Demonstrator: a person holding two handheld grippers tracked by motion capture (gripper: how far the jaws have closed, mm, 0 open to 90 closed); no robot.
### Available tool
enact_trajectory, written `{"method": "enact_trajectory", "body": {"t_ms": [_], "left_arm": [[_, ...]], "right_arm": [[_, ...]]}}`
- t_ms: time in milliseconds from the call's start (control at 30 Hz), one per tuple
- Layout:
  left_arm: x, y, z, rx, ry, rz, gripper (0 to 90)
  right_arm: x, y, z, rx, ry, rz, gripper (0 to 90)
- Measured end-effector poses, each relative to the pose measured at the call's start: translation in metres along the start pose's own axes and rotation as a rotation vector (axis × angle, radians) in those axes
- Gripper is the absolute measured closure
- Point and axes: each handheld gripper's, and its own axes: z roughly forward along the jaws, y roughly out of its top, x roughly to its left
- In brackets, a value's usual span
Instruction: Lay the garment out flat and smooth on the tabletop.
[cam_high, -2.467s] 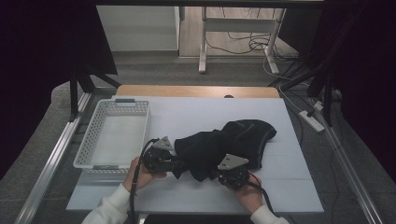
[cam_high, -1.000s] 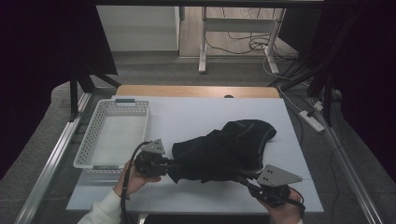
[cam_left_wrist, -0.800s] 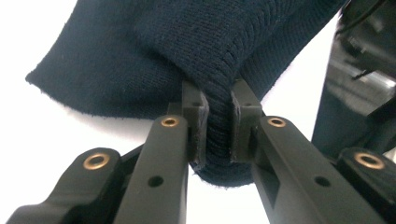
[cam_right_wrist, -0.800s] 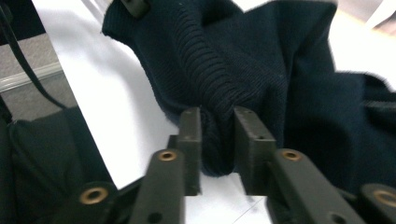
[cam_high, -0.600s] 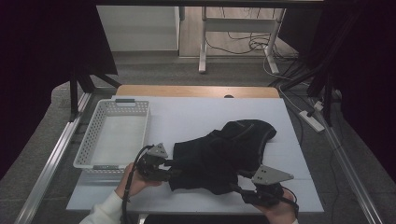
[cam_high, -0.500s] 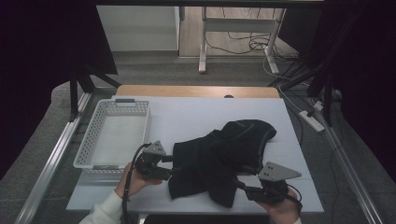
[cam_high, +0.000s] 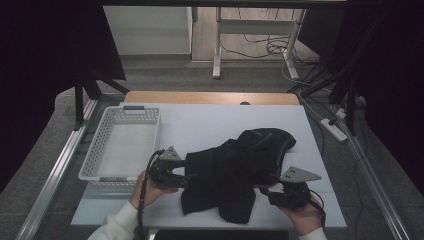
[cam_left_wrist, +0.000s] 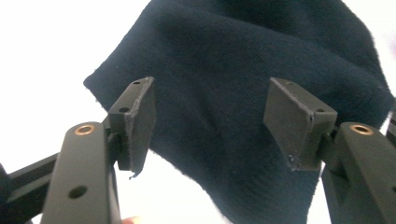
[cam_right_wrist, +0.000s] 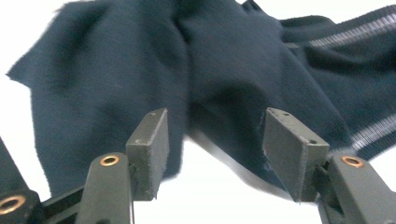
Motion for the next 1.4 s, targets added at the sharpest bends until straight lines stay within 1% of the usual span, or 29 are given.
{"method": "enact_trajectory", "body": {"t_ms": [33,133,200,267,367,400,433,567,667,767,867,900,933,967,1000,1033,1067,1100,1133,1200,1267,1333,1400], "left_arm": [[0.0,0.001,0.002,0.001,0.003,0.001,34.2],[0.0,0.004,0.006,0.005,0.014,0.009,33.7],[-0.001,0.007,0.007,-0.001,0.014,0.011,33.6],[-0.001,0.012,0.008,-0.006,0.02,0.015,33.4],[-0.001,0.019,0.011,-0.013,0.022,0.014,32.9],[0.0,0.021,0.014,-0.015,0.023,0.014,32.8],[0.0,0.023,0.015,-0.015,0.024,0.017,32.8],[0.002,0.03,0.022,-0.014,0.034,0.021,32.7],[0.007,0.037,0.027,-0.015,0.039,0.016,32.3],[0.012,0.043,0.031,-0.012,0.046,0.012,32.0],[0.016,0.047,0.035,-0.009,0.057,0.011,31.8],[0.017,0.048,0.035,-0.01,0.057,0.012,31.8],[0.018,0.049,0.035,-0.011,0.058,0.014,31.7],[0.018,0.049,0.035,-0.011,0.059,0.014,31.7],[0.018,0.048,0.034,-0.015,0.059,0.013,31.7],[0.018,0.048,0.034,-0.016,0.059,0.011,31.7],[0.018,0.047,0.033,-0.018,0.059,0.009,31.6],[0.019,0.046,0.031,-0.019,0.059,0.006,31.6],[0.019,0.046,0.03,-0.021,0.059,0.004,31.6],[0.02,0.044,0.027,-0.028,0.061,-0.002,31.6],[0.02,0.044,0.025,-0.036,0.062,-0.007,31.6],[0.02,0.043,0.024,-0.038,0.065,-0.005,31.6],[0.02,0.043,0.023,-0.041,0.065,-0.009,31.6]], "right_arm": [[-0.004,-0.003,0.0,0.011,-0.016,0.019,40.9],[-0.013,-0.008,0.001,0.032,-0.061,0.038,40.9],[-0.018,-0.01,0.0,0.032,-0.077,0.054,40.8],[-0.023,-0.011,-0.003,0.031,-0.109,0.055,40.8],[-0.032,-0.011,-0.009,0.018,-0.129,0.075,40.8],[-0.034,-0.011,-0.009,0.022,-0.135,0.081,40.8],[-0.037,-0.011,-0.009,0.022,-0.14,0.088,40.8],[-0.046,-0.011,-0.004,0.042,-0.172,0.088,41.0],[-0.053,-0.01,0.005,0.062,-0.178,0.099,41.0],[-0.059,-0.011,0.018,0.097,-0.177,0.103,41.2],[-0.063,-0.014,0.035,0.153,-0.173,0.106,43.3],[-0.063,-0.015,0.038,0.164,-0.171,0.102,46.3],[-0.064,-0.016,0.043,0.182,-0.165,0.091,52.1],[-0.064,-0.017,0.045,0.171,-0.139,0.101,58.2],[-0.065,-0.016,0.045,0.169,-0.127,0.108,63.5],[-0.065,-0.015,0.045,0.172,-0.121,0.102,69.9],[-0.065,-0.013,0.043,0.177,-0.136,0.086,76.3],[-0.065,-0.012,0.041,0.179,-0.161,0.071,77.9],[-0.067,-0.01,0.036,0.172,-0.188,0.065,78.7],[-0.073,-0.006,0.025,0.138,-0.201,0.093,79.3],[-0.079,0.0,0.009,0.088,-0.212,0.104,79.5],[-0.081,0.006,-0.003,0.055,-0.229,0.094,79.5],[-0.082,0.011,-0.011,0.038,-0.247,0.084,79.6]]}}
